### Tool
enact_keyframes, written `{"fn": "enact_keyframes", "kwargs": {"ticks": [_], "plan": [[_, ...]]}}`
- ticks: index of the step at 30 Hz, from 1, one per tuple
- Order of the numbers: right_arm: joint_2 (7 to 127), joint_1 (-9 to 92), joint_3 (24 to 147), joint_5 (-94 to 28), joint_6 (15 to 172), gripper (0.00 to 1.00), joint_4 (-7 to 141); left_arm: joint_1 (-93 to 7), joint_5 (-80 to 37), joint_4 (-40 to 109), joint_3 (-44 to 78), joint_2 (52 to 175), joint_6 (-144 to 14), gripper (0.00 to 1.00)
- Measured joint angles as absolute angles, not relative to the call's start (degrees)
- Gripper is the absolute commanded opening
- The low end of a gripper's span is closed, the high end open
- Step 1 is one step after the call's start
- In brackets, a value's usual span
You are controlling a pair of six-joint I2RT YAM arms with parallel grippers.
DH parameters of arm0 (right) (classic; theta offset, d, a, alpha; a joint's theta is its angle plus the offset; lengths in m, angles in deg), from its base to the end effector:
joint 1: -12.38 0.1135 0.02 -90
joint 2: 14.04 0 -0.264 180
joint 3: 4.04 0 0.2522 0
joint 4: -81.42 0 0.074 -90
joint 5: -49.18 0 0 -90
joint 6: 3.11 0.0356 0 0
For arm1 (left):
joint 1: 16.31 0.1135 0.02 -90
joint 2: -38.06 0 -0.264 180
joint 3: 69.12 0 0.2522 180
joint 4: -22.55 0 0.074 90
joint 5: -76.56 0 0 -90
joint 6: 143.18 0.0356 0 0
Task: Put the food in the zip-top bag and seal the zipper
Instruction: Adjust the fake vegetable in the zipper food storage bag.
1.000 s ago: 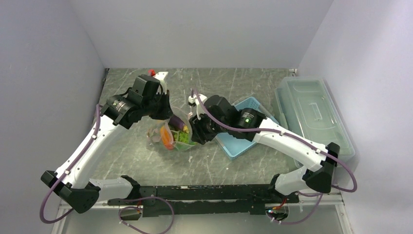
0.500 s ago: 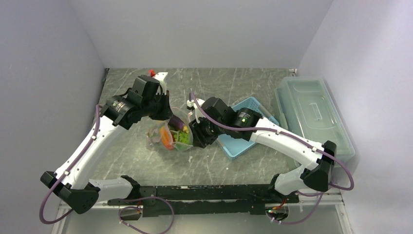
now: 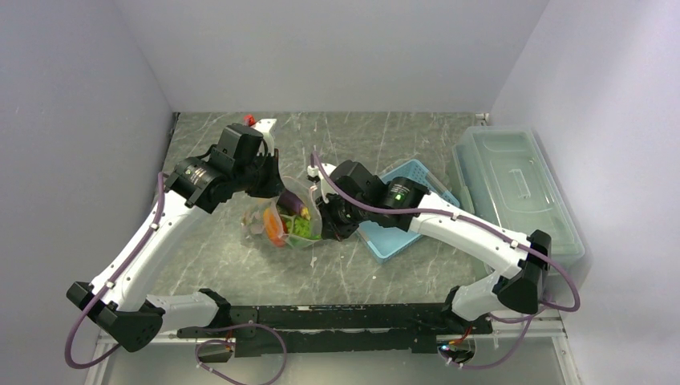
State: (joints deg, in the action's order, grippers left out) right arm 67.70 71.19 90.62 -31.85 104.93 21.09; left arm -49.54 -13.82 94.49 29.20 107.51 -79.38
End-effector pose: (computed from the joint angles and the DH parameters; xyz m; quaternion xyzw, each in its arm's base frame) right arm 0.1515 0.2610 0.3508 -0.3502 0.8608 0.2821 0.2384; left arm 0.1908 -0.1253 0.4076 0.0576 0.9155 -0.2000 0.3443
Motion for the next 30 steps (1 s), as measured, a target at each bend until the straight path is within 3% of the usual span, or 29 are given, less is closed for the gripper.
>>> {"fn": "enact_keyframes", "kwargs": {"ticks": [16,30], "plan": [[76.4,71.2,101.7,-31.0,103.1,0.00,16.5,-49.5,-14.3,94.5,28.4,106.8,-79.4,0.00],[79.4,71.2,100.4,-30.4,104.5,0.00,17.8,-49.5,-14.9,94.6,28.3,106.8,-79.4,0.00]]}}
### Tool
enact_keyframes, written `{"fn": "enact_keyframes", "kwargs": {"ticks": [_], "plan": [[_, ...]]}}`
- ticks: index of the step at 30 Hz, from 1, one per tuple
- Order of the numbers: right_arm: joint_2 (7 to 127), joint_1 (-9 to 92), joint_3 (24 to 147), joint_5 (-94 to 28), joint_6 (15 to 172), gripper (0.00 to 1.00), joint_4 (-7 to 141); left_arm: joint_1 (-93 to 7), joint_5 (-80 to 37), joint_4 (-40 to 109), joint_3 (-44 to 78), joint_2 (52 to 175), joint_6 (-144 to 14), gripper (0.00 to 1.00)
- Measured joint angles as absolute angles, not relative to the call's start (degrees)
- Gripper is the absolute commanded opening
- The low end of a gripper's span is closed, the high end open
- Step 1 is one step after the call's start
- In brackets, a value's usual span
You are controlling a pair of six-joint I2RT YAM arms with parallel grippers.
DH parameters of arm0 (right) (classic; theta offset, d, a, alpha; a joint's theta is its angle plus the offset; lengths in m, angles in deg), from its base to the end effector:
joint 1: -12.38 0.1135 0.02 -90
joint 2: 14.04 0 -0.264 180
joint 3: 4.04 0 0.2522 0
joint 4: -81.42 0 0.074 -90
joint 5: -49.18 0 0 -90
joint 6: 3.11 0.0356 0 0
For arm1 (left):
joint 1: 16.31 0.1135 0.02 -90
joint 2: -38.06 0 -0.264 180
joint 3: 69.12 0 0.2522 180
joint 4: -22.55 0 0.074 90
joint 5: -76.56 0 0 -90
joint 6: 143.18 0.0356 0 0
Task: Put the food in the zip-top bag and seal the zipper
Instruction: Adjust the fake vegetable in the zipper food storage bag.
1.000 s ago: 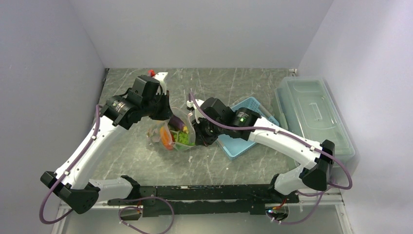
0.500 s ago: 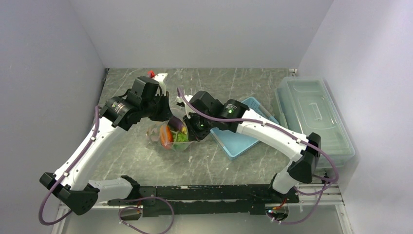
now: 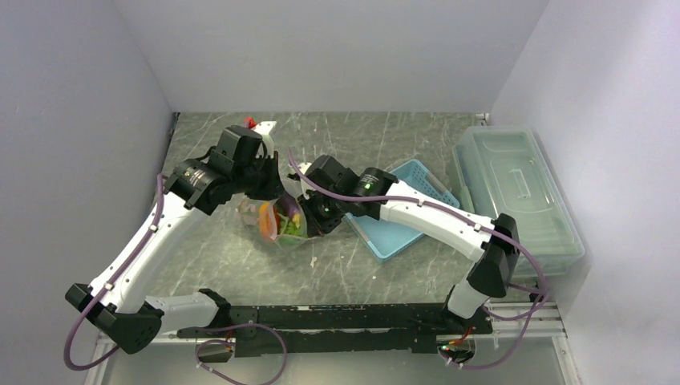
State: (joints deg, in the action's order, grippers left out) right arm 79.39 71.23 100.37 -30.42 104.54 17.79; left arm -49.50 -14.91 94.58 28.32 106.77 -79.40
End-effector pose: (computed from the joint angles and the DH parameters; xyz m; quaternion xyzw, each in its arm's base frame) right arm 0.1753 0.3024 0.3384 -0.3591 0.8729 0.2648 0.1973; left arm 0.1878 -0.1240 0.4056 0.0609 0.9160 -0.2066 0.3384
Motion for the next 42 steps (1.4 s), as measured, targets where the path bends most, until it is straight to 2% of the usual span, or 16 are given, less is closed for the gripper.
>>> {"fn": "enact_keyframes", "kwargs": {"ticks": [11,20,35,42], "plan": [[79.0,72.3,96.2,-34.9,109.7,0.00,25.7,-49.5,-15.2,94.7,28.3,106.8,-79.4,0.00],[73.4,72.5,96.5,-36.7,109.1,0.00,27.1,-49.5,-15.1,94.9,28.2,105.5,-79.4,0.00],[68.4,71.8,102.8,-34.6,104.1,0.00,16.7,-49.5,-14.7,94.8,27.5,104.3,-79.4,0.00],[68.3,70.9,109.9,-33.0,101.5,0.00,10.3,-49.5,-14.6,94.8,27.5,104.3,-79.4,0.00]]}}
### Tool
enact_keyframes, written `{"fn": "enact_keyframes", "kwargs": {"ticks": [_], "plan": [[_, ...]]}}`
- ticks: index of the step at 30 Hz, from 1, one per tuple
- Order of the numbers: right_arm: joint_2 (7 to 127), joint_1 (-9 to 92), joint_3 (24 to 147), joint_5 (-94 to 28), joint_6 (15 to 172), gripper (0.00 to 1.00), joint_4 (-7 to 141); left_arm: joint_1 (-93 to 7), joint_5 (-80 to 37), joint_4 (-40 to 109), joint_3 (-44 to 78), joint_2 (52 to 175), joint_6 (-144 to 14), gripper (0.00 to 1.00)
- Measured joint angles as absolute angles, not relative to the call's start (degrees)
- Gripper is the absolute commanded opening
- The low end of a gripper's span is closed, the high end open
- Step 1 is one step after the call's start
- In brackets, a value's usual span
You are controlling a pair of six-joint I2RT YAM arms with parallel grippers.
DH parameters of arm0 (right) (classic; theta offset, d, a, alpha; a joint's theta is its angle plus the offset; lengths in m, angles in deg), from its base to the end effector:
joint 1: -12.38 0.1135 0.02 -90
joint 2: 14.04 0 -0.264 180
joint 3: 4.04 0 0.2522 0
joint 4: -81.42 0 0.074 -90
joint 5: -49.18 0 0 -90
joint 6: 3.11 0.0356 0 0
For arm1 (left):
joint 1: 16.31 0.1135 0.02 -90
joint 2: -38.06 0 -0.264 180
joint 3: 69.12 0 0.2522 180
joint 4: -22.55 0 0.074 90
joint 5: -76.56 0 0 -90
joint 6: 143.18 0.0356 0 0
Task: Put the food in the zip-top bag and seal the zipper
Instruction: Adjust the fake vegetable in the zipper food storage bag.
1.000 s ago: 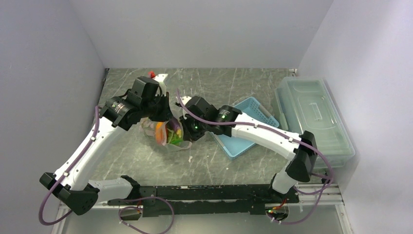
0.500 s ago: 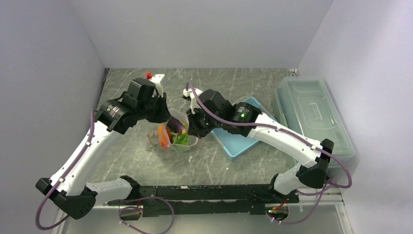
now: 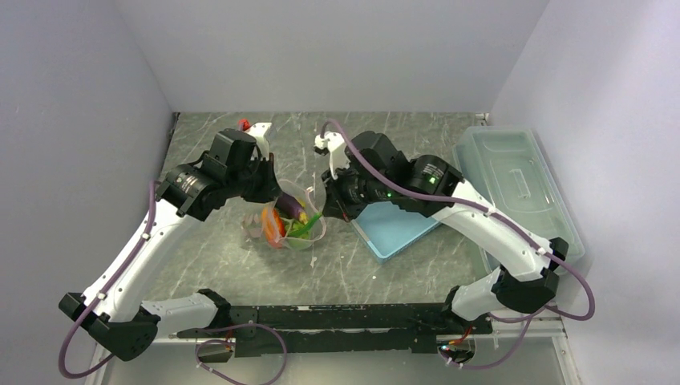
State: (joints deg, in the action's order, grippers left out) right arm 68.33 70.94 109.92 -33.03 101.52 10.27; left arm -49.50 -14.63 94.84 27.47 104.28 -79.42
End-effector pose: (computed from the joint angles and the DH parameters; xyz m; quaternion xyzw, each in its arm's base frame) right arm 0.1440 0.2448 0.4377 -0.3644 0.8262 0.3028 0.3047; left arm 0.1776 -0.1170 0.4094 0.0596 0.9113 -0.2102 0.3491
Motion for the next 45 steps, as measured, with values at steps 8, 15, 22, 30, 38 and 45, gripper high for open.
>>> {"fn": "enact_keyframes", "kwargs": {"ticks": [8,15,22,30,38,45], "plan": [[67.8,70.5,116.6,-33.3,99.2,0.00,3.8,-49.5,-14.6,94.7,27.5,104.4,-79.4,0.00],[66.4,70.5,117.2,-34.2,99.1,0.00,3.7,-49.5,-14.7,94.4,27.5,105.1,-79.4,0.00],[66.2,70.5,117.0,-35.2,99.1,0.00,5.9,-49.5,-14.7,94.4,27.5,105.1,-79.4,0.00],[66.8,70.5,111.8,-38.9,100.4,0.00,12.5,-49.5,-14.7,94.5,27.5,105.1,-79.4,0.00],[70.6,70.5,107.5,-42.1,101.2,0.00,20.2,-49.5,-15.1,94.4,27.5,105.1,-79.4,0.00],[75.7,70.4,105.4,-41.9,103.2,0.00,27.9,-49.5,-15.5,94.4,27.5,105.1,-79.4,0.00]]}}
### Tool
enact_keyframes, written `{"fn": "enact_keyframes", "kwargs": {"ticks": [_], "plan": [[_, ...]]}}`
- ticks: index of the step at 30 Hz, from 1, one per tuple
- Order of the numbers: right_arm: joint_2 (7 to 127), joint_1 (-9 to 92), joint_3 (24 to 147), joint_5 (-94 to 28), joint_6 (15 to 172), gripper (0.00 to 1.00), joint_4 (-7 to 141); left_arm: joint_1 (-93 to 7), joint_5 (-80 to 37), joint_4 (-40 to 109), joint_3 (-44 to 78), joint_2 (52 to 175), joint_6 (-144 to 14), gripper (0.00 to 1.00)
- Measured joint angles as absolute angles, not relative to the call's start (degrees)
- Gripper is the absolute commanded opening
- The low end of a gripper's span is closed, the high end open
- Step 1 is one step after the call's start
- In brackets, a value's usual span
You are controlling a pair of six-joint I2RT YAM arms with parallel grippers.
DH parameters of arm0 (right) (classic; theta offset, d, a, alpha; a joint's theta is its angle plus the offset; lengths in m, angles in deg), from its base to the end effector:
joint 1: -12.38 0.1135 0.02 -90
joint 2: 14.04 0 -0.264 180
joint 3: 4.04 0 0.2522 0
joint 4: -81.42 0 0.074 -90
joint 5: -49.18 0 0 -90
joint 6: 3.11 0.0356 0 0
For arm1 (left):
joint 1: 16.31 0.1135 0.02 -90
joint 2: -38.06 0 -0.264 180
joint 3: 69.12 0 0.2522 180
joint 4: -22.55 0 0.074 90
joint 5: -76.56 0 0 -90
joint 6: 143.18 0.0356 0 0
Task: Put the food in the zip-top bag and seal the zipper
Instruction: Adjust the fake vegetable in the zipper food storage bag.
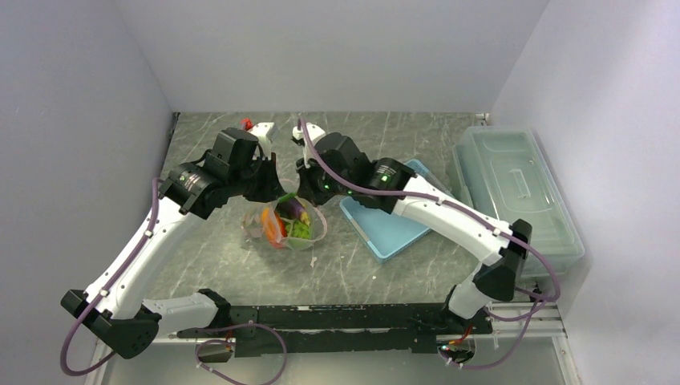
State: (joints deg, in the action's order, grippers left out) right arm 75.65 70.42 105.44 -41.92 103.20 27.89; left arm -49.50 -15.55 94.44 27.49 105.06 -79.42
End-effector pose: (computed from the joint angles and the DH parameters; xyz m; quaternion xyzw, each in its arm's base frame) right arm 0.1843 0.2940 0.4020 -0.3099 0.8256 0.2781 0.3808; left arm 0.1810 -0.1200 0.4074 0.0629 0.9122 -0.2151 0.3429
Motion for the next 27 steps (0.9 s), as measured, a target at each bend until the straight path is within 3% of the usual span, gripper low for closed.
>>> {"fn": "enact_keyframes", "kwargs": {"ticks": [27], "plan": [[84.4,70.7,94.6,-43.4,117.3,0.00,48.2,-49.5,-17.7,94.5,27.5,104.9,-79.4,0.00]]}}
